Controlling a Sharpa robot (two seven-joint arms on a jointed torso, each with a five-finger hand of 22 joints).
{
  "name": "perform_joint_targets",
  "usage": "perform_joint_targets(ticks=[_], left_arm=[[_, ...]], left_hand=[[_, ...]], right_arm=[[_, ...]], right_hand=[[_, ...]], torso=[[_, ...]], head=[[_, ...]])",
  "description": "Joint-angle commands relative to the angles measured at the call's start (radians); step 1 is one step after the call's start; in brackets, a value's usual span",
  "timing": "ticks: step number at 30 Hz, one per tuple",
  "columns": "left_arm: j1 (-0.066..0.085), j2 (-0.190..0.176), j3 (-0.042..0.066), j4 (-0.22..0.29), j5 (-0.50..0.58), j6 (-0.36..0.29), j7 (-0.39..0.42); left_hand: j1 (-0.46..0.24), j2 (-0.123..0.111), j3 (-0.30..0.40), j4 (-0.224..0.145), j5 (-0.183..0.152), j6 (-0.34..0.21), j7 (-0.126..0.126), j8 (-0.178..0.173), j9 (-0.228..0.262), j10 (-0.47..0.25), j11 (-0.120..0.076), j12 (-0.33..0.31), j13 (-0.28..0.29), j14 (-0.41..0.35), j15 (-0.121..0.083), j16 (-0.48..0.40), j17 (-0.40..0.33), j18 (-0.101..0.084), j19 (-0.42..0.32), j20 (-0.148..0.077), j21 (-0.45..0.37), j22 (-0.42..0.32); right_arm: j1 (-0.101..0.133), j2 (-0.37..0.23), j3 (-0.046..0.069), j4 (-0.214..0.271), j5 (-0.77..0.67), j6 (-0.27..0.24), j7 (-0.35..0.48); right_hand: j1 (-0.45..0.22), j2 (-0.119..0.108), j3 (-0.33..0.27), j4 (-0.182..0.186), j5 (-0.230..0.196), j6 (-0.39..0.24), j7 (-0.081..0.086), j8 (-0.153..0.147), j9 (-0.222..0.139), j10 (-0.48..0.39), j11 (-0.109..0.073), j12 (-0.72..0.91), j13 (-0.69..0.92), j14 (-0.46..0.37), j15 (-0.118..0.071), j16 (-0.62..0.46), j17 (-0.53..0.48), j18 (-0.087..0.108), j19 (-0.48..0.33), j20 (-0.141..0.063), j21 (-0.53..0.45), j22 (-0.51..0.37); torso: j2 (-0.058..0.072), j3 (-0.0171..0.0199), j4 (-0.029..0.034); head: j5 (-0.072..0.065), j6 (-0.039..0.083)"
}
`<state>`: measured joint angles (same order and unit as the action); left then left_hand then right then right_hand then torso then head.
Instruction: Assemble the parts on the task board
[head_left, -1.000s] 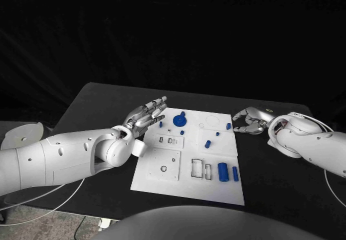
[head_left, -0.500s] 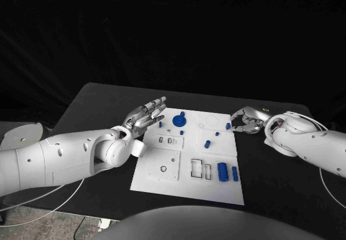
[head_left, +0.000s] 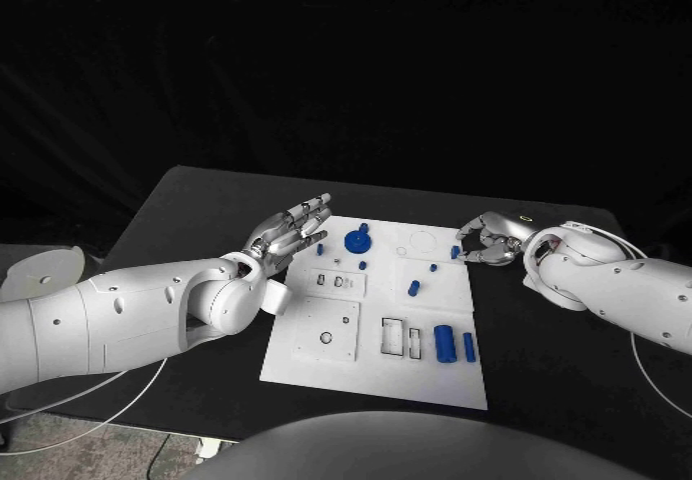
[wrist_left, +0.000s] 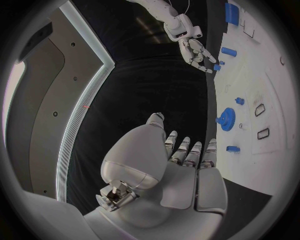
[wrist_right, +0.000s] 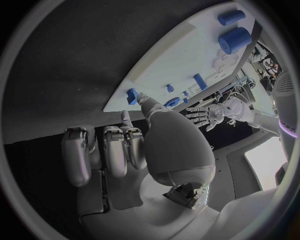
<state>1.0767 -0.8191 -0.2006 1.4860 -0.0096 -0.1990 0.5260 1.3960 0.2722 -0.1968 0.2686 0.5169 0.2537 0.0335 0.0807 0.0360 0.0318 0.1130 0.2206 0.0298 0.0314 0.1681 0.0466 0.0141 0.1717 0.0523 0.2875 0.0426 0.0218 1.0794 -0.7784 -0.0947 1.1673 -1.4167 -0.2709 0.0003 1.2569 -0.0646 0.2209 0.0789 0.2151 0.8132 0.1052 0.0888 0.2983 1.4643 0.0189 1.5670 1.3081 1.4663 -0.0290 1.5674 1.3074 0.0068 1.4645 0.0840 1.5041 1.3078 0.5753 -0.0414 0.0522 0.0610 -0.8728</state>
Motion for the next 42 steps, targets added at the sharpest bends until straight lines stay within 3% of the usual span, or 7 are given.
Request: perform_joint_targets(ticks=[1, 24, 42], left_arm=[[0.0, 0.003, 0.001, 0.0, 0.0, 0.024, 0.005], [0.0, 0.007, 0.001, -0.002, 0.0, 0.03, 0.001], [0.0, 0.003, 0.001, 0.0, 0.0, 0.031, -0.001]], left_hand=[[0.013, 0.001, 0.004, -0.001, 0.007, -0.002, 0.008, 0.005, 0.001, -0.002, 0.007, 0.007, 0.002, -0.003, 0.006, 0.006, 0.001, 0.006, 0.004, 0.003, 0.004, 0.001], [0.016, 0.0, 0.006, -0.003, 0.009, 0.003, 0.014, 0.007, 0.002, -0.002, 0.005, 0.007, 0.002, -0.003, 0.008, 0.007, 0.001, 0.005, 0.004, 0.004, 0.005, 0.001], [0.018, -0.001, 0.007, -0.004, 0.01, 0.004, 0.019, 0.007, 0.002, -0.001, 0.003, 0.007, 0.002, -0.002, 0.009, 0.008, 0.001, 0.005, 0.005, 0.004, 0.005, 0.001]], right_arm=[[-0.001, 0.004, 0.0, -0.003, -0.003, 0.006, 0.004], [-0.003, 0.03, 0.0, -0.028, -0.012, 0.006, -0.008], [-0.019, 0.042, 0.0, -0.043, -0.013, -0.007, 0.002]], right_hand=[[0.003, 0.004, -0.005, 0.0, -0.002, 0.011, 0.001, 0.005, 0.002, 0.107, 0.004, 0.004, 0.263, 0.105, -0.001, 0.003, 0.263, 0.018, 0.037, -0.002, -0.007, 0.222], [0.016, 0.008, -0.007, -0.005, -0.007, 0.042, -0.001, 0.022, 0.011, 0.107, 0.003, 0.004, 0.263, 0.105, -0.002, 0.003, 0.263, 0.019, 0.036, -0.002, -0.01, 0.221], [0.033, 0.013, -0.01, -0.016, 0.021, 0.088, -0.004, 0.062, 0.033, 0.107, 0.0, 0.004, 0.263, 0.105, -0.005, 0.003, 0.263, 0.02, 0.035, -0.005, -0.014, 0.221]], torso=[[-0.001, 0.0, 0.0015], [0.0, -0.0001, 0.0004], [0.0, 0.0, -0.0008]], head=[[0.0, 0.0], [0.004, 0.0], [0.008, 0.0]])
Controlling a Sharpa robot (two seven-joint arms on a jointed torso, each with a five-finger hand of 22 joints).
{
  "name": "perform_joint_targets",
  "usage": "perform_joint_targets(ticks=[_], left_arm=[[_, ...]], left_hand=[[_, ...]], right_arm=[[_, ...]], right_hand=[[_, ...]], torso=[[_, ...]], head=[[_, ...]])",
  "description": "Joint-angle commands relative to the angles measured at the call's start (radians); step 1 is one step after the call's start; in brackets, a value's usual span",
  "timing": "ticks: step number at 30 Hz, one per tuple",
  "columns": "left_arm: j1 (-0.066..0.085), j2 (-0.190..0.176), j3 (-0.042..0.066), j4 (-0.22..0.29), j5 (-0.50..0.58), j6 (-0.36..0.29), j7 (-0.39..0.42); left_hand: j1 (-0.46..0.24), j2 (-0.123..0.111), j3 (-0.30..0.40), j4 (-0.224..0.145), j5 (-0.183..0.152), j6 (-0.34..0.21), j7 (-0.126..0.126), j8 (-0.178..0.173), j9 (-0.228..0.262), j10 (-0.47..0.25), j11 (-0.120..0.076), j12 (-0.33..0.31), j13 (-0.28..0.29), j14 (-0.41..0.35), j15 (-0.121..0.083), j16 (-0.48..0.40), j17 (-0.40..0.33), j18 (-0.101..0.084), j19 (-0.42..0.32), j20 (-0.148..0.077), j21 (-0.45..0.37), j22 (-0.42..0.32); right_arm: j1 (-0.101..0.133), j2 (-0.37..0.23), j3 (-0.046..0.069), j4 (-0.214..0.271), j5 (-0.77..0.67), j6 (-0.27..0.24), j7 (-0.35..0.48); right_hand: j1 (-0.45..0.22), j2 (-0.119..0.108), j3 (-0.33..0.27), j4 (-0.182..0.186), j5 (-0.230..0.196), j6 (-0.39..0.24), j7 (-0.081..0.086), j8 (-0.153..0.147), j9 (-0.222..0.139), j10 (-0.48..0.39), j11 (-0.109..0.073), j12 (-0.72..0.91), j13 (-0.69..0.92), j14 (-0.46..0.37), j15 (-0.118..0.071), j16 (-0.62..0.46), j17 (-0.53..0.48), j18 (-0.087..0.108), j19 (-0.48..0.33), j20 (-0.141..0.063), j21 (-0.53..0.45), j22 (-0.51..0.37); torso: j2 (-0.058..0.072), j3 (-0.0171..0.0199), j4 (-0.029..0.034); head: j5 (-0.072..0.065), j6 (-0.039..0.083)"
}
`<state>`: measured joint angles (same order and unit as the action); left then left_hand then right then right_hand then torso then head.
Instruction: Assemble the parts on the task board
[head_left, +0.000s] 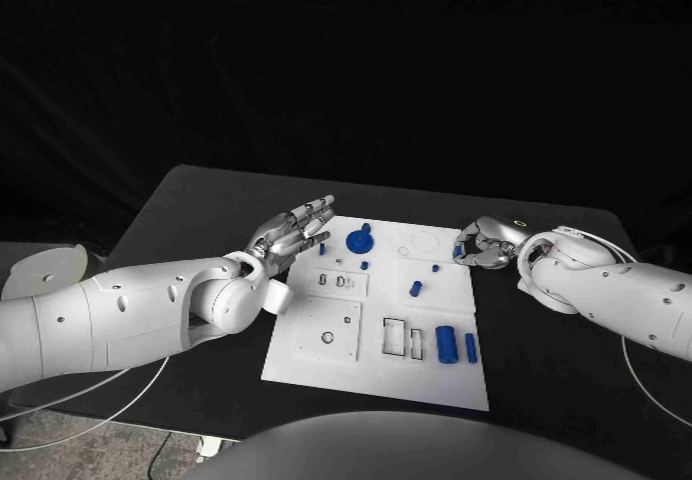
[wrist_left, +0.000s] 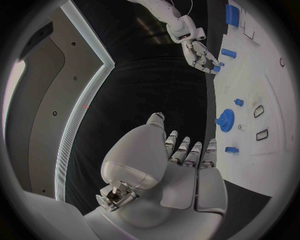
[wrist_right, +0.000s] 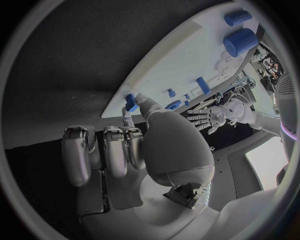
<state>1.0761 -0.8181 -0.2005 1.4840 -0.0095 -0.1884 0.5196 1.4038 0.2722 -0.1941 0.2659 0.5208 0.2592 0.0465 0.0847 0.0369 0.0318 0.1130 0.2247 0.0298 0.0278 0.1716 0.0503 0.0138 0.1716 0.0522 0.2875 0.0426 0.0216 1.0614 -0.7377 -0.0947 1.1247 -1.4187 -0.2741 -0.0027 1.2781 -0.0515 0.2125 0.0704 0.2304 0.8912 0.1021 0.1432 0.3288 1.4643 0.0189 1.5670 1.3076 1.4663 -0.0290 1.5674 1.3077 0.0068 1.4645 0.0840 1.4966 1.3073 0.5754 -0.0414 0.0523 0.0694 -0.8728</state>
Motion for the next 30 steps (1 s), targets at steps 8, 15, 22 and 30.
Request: perform_joint_targets(ticks=[8, 15, 22, 30], left_arm=[[0.0, 0.004, 0.001, -0.001, 0.0, 0.022, 0.005], [-0.001, 0.005, 0.001, -0.001, 0.0, 0.022, 0.004], [-0.002, 0.005, 0.001, -0.002, 0.0, 0.023, 0.003], [-0.003, 0.005, 0.001, -0.002, 0.0, 0.021, 0.002]], left_hand=[[0.01, -0.001, 0.005, -0.001, 0.006, -0.001, 0.006, 0.003, 0.001, -0.001, 0.003, 0.003, 0.002, 0.001, 0.005, 0.004, 0.001, 0.005, 0.005, 0.004, 0.005, 0.001], [0.011, -0.002, 0.005, -0.002, 0.006, -0.002, 0.007, 0.003, 0.001, -0.002, 0.002, 0.002, 0.002, 0.001, 0.005, 0.004, 0.001, 0.005, 0.005, 0.004, 0.005, 0.001], [0.011, -0.002, 0.005, -0.002, 0.006, -0.002, 0.007, 0.003, 0.001, -0.002, 0.002, 0.002, 0.002, 0.001, 0.005, 0.004, 0.001, 0.005, 0.005, 0.004, 0.005, 0.001], [0.011, -0.002, 0.005, -0.002, 0.006, -0.002, 0.007, 0.003, 0.001, -0.002, 0.002, 0.002, 0.002, 0.001, 0.005, 0.004, 0.001, 0.005, 0.005, 0.004, 0.005, 0.001]], right_arm=[[-0.003, 0.002, 0.0, 0.0, -0.01, -0.027, 0.012], [-0.003, 0.001, 0.0, 0.003, 0.009, -0.074, 0.024], [-0.003, -0.001, 0.0, 0.008, 0.031, -0.111, 0.035], [0.006, -0.026, 0.0, 0.089, 0.042, -0.147, 0.029]], right_hand=[[0.03, 0.014, 0.003, -0.019, 0.046, 0.035, -0.006, 0.042, 0.03, 0.106, -0.005, 0.004, 0.263, 0.104, -0.009, 0.003, 0.263, 0.02, 0.035, -0.008, -0.008, 0.222], [0.038, 0.038, 0.009, -0.02, 0.054, 0.069, -0.012, 0.075, 0.055, 0.106, -0.009, 0.004, 0.263, 0.104, -0.012, 0.003, 0.263, 0.021, 0.033, -0.011, -0.012, 0.221], [0.036, 0.044, 0.01, -0.017, 0.083, 0.069, -0.014, 0.085, 0.065, 0.106, -0.01, 0.004, 0.263, 0.104, -0.014, 0.003, 0.263, 0.021, 0.032, -0.013, -0.014, 0.221], [0.032, 0.036, 0.013, -0.017, 0.159, 0.065, -0.01, 0.095, 0.081, 0.106, -0.006, 0.004, 0.263, 0.104, -0.012, 0.003, 0.263, 0.022, 0.031, -0.013, -0.017, 0.221]], torso=[[0.0, 0.0003, 0.0006], [-0.001, 0.0002, 0.0007], [-0.001, -0.0001, 0.0007], [-0.002, -0.0014, 0.0012]], head=[[-0.002, 0.0], [-0.001, 0.0], [0.001, 0.0], [0.006, 0.0]])
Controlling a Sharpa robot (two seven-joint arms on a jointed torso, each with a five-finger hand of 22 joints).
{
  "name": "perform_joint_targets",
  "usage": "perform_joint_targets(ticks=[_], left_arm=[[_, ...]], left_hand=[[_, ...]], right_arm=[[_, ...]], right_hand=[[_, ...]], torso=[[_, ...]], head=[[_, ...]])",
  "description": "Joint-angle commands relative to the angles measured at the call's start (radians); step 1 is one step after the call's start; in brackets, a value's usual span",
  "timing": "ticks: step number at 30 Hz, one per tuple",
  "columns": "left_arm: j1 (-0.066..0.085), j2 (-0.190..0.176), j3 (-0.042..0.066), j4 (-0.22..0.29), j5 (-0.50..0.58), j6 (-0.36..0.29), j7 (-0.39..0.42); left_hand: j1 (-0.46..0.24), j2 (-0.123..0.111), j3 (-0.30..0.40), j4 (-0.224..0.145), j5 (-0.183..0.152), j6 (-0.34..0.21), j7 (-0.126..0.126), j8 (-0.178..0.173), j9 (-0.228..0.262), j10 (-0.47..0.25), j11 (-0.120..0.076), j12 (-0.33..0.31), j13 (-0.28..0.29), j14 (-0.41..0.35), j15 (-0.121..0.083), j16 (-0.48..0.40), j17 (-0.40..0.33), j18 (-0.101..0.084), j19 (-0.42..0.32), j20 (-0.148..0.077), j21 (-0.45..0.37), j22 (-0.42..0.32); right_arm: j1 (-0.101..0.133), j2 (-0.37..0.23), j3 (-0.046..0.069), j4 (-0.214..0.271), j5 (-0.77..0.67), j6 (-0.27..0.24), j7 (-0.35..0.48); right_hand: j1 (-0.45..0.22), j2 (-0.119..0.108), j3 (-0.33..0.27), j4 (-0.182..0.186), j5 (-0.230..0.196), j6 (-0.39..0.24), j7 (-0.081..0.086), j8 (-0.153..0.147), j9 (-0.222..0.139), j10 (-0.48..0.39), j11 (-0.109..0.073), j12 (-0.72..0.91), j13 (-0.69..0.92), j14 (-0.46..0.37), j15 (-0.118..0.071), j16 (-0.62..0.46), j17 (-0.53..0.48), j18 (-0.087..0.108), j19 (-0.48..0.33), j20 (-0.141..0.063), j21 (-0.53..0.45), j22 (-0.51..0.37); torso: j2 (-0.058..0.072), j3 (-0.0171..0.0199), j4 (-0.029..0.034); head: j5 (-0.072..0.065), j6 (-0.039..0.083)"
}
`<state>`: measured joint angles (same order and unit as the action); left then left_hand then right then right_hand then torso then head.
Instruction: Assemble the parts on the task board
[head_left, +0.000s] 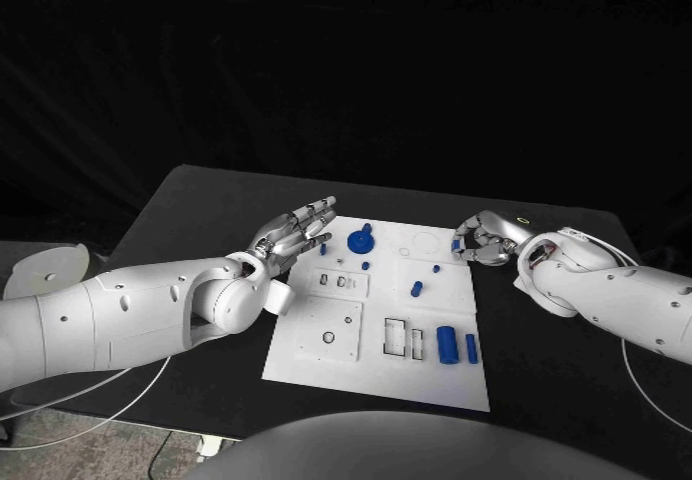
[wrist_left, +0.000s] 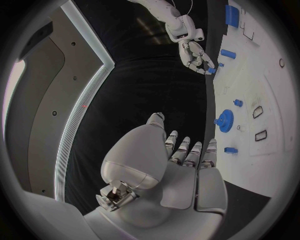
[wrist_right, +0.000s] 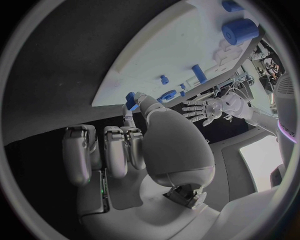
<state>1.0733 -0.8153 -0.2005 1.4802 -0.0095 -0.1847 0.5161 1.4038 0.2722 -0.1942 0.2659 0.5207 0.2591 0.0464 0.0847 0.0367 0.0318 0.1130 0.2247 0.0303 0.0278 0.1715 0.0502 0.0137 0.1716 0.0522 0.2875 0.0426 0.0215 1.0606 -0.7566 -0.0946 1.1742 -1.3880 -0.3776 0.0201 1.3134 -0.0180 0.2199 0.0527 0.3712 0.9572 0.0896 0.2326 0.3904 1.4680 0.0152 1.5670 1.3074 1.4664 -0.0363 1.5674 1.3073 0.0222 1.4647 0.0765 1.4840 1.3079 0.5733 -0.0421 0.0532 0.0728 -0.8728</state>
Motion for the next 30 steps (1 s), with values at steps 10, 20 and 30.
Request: perform_joint_targets(ticks=[10, 20, 30], left_arm=[[-0.001, 0.001, 0.001, 0.001, 0.0, 0.015, 0.005], [-0.001, 0.009, 0.001, -0.002, 0.0, 0.015, 0.006], [-0.001, 0.011, 0.001, 0.0, 0.0, 0.012, 0.006]], left_hand=[[0.011, -0.002, 0.005, -0.002, 0.007, -0.002, 0.007, 0.003, 0.001, -0.001, 0.002, 0.004, 0.001, 0.001, 0.005, 0.005, 0.002, 0.005, 0.005, 0.004, 0.005, 0.002], [0.011, -0.002, 0.005, -0.003, 0.007, -0.001, 0.007, 0.004, 0.002, -0.001, 0.002, 0.005, 0.001, 0.001, 0.005, 0.005, 0.002, 0.005, 0.005, 0.004, 0.005, 0.002], [0.012, -0.002, 0.005, -0.003, 0.007, -0.001, 0.007, 0.004, 0.002, -0.001, 0.003, 0.005, 0.002, 0.002, 0.005, 0.005, 0.002, 0.005, 0.006, 0.004, 0.006, 0.002]], right_arm=[[0.034, -0.009, 0.001, 0.246, 0.014, -0.002, -0.022], [0.03, 0.094, 0.001, 0.266, -0.006, 0.066, -0.059], [0.004, 0.181, 0.001, 0.201, -0.033, 0.074, -0.101]], right_hand=[[0.0, -0.003, 0.008, -0.004, 0.035, -0.003, 0.003, 0.007, 0.023, 0.103, -0.001, 0.004, 0.263, 0.104, -0.003, 0.003, 0.263, 0.006, 0.034, -0.004, -0.002, 0.222], [0.002, -0.006, 0.009, -0.007, 0.03, -0.006, 0.005, 0.006, 0.024, 0.103, 0.001, 0.004, 0.263, 0.104, -0.003, 0.003, 0.263, 0.007, 0.032, -0.004, -0.005, 0.221], [0.004, -0.008, 0.01, -0.012, 0.023, -0.008, 0.006, 0.006, 0.025, 0.103, 0.002, 0.004, 0.263, 0.104, -0.002, 0.003, 0.263, 0.009, 0.026, -0.003, -0.012, 0.218]], torso=[[0.002, -0.0006, -0.0038], [-0.001, 0.0004, 0.0], [0.0, -0.0003, 0.0003]], head=[[0.003, 0.0], [-0.004, 0.0], [-0.003, 0.0]])
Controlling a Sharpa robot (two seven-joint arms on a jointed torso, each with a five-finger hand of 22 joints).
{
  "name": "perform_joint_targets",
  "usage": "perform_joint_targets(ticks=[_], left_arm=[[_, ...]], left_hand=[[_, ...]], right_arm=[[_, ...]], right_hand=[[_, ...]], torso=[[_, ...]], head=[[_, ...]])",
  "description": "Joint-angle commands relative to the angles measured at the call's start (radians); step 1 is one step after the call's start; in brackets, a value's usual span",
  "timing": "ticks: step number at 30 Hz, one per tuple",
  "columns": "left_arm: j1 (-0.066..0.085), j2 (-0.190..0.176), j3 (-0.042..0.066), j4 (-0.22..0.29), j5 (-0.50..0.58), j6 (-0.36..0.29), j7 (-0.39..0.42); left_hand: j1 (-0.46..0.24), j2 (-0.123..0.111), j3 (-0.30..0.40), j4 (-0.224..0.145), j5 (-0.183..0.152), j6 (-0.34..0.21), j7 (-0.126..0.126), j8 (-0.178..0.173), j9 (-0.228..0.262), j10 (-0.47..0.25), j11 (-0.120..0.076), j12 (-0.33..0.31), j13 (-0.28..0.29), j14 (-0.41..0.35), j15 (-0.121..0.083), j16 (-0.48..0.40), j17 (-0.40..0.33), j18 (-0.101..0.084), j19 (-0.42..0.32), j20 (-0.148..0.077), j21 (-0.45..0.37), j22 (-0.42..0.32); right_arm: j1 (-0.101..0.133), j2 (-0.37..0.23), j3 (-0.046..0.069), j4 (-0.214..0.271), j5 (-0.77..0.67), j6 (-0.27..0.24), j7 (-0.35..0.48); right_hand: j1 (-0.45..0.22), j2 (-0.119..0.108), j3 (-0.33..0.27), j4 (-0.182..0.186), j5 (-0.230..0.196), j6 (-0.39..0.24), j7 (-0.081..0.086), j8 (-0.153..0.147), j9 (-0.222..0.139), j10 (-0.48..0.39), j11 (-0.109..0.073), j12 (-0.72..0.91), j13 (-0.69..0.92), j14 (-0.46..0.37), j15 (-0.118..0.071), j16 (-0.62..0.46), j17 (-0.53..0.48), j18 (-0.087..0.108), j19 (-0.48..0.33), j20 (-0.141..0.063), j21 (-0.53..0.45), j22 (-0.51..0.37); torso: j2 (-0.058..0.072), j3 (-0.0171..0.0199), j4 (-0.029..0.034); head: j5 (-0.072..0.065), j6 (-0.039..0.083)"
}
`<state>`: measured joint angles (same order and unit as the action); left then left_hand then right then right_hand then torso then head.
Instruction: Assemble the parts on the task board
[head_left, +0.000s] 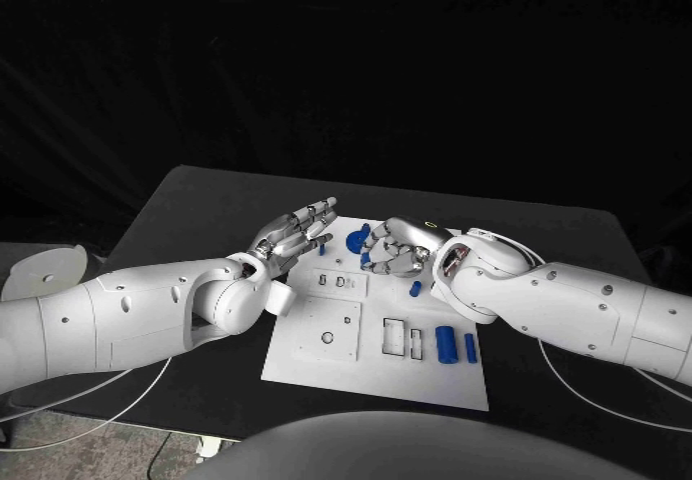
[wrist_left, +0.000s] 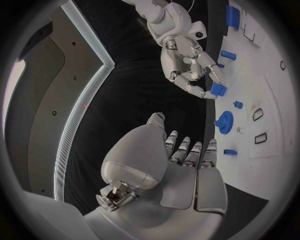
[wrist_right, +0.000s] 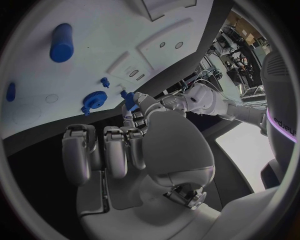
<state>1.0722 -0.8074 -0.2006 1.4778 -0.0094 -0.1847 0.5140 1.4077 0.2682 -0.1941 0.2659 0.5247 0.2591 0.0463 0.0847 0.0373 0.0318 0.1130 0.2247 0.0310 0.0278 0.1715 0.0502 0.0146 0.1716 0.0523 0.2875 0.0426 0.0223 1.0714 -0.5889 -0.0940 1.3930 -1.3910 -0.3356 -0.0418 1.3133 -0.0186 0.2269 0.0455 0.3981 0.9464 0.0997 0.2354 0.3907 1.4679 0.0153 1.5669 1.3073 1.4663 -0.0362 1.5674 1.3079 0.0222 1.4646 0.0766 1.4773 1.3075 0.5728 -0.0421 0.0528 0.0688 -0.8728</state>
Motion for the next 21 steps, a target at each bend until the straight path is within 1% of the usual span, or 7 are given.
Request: perform_joint_targets(ticks=[1, 4, 8, 10, 13, 17, 21], left_arm=[[0.0, 0.004, 0.001, 0.003, 0.0, 0.012, 0.009], [0.0, 0.004, 0.001, 0.004, 0.0, 0.013, 0.008], [0.0, 0.003, 0.001, 0.006, 0.0, 0.013, 0.008], [0.0, 0.002, 0.001, 0.006, 0.0, 0.013, 0.008], [0.0, 0.002, 0.001, 0.007, 0.0, 0.013, 0.008], [0.0, 0.003, 0.001, 0.007, 0.0, 0.015, 0.006], [0.0, 0.004, 0.001, 0.005, 0.0, 0.017, 0.005]], left_hand=[[0.008, 0.002, 0.005, -0.003, 0.003, -0.001, 0.007, 0.004, 0.001, -0.001, 0.003, 0.005, 0.001, 0.002, 0.005, 0.005, 0.001, 0.005, 0.005, 0.004, 0.006, 0.001], [0.008, 0.001, 0.005, -0.003, 0.003, -0.001, 0.007, 0.004, 0.001, -0.001, 0.003, 0.006, 0.001, 0.002, 0.005, 0.005, 0.001, 0.005, 0.006, 0.004, 0.006, 0.001], [0.008, 0.001, 0.005, -0.003, 0.003, -0.001, 0.007, 0.004, 0.001, -0.001, 0.003, 0.006, 0.001, 0.002, 0.005, 0.005, 0.001, 0.005, 0.006, 0.004, 0.006, 0.001], [0.008, 0.001, 0.005, -0.003, 0.003, -0.001, 0.007, 0.004, 0.001, -0.001, 0.003, 0.006, 0.001, 0.002, 0.005, 0.005, 0.001, 0.005, 0.006, 0.004, 0.006, 0.001], [0.008, 0.001, 0.005, -0.003, 0.003, -0.001, 0.007, 0.004, 0.001, -0.001, 0.003, 0.006, 0.001, 0.002, 0.005, 0.005, 0.001, 0.005, 0.006, 0.004, 0.006, 0.001], [0.008, 0.001, 0.005, -0.003, 0.003, -0.001, 0.007, 0.004, 0.001, -0.001, 0.003, 0.006, 0.001, 0.002, 0.005, 0.005, 0.001, 0.005, 0.006, 0.004, 0.006, 0.001], [0.008, 0.001, 0.005, -0.003, 0.003, -0.001, 0.007, 0.004, 0.001, -0.001, 0.003, 0.006, 0.001, 0.002, 0.005, 0.005, 0.001, 0.005, 0.006, 0.004, 0.006, 0.001]], right_arm=[[-0.009, 0.018, 0.0, -0.024, -0.032, 0.035, -0.042], [-0.019, 0.033, 0.0, -0.042, -0.034, 0.043, -0.05], [-0.027, 0.045, 0.0, -0.055, -0.036, 0.052, -0.056], [-0.03, 0.05, 0.0, -0.059, -0.036, 0.057, -0.059], [-0.033, 0.055, 0.0, -0.064, -0.036, 0.061, -0.06], [-0.036, 0.063, 0.0, -0.075, -0.037, 0.063, -0.059], [-0.038, 0.068, 0.0, -0.082, -0.037, 0.066, -0.058]], right_hand=[[0.004, -0.007, 0.003, -0.004, -0.004, 0.003, -0.004, 0.004, 0.025, 0.103, 0.002, 0.004, 0.263, 0.104, -0.002, 0.003, 0.263, 0.009, 0.026, -0.003, -0.006, 0.218], [0.005, -0.008, 0.004, -0.006, -0.003, 0.003, -0.004, 0.004, 0.025, 0.103, 0.003, 0.004, 0.263, 0.104, -0.001, 0.003, 0.263, 0.01, 0.022, -0.003, -0.011, 0.216], [0.006, -0.008, 0.005, -0.008, -0.001, 0.002, -0.003, 0.003, 0.025, 0.103, 0.005, 0.004, 0.263, 0.104, -0.001, 0.003, 0.263, 0.011, 0.02, -0.003, -0.013, 0.215], [0.008, -0.008, 0.007, -0.009, 0.0, 0.001, -0.002, 0.003, 0.026, 0.103, 0.005, 0.004, 0.263, 0.104, 0.0, 0.003, 0.263, 0.011, 0.02, -0.002, -0.014, 0.215], [0.009, -0.009, 0.008, -0.011, 0.001, 0.0, -0.001, 0.002, 0.026, 0.103, 0.006, 0.004, 0.263, 0.104, 0.001, 0.003, 0.263, 0.012, 0.019, -0.002, -0.015, 0.214], [0.01, -0.009, 0.009, -0.012, 0.002, -0.002, 0.0, 0.001, 0.026, 0.103, 0.006, 0.004, 0.263, 0.104, 0.001, 0.003, 0.263, 0.012, 0.019, -0.001, -0.016, 0.214], [0.01, -0.009, 0.009, -0.013, 0.002, -0.003, 0.0, 0.001, 0.026, 0.103, 0.007, 0.004, 0.263, 0.104, 0.002, 0.003, 0.263, 0.012, 0.018, -0.001, -0.016, 0.214]], torso=[[0.0, -0.0002, 0.0006], [0.001, 0.0002, 0.0009], [0.001, 0.0002, -0.0009], [0.0, -0.0001, -0.0017], [0.0, -0.0005, 0.0003], [-0.002, -0.0006, -0.0021], [-0.002, -0.0002, 0.0004]], head=[[0.001, 0.0], [0.004, 0.0], [0.009, 0.0], [0.009, 0.0], [0.008, 0.0], [0.009, 0.0], [0.008, 0.0]])
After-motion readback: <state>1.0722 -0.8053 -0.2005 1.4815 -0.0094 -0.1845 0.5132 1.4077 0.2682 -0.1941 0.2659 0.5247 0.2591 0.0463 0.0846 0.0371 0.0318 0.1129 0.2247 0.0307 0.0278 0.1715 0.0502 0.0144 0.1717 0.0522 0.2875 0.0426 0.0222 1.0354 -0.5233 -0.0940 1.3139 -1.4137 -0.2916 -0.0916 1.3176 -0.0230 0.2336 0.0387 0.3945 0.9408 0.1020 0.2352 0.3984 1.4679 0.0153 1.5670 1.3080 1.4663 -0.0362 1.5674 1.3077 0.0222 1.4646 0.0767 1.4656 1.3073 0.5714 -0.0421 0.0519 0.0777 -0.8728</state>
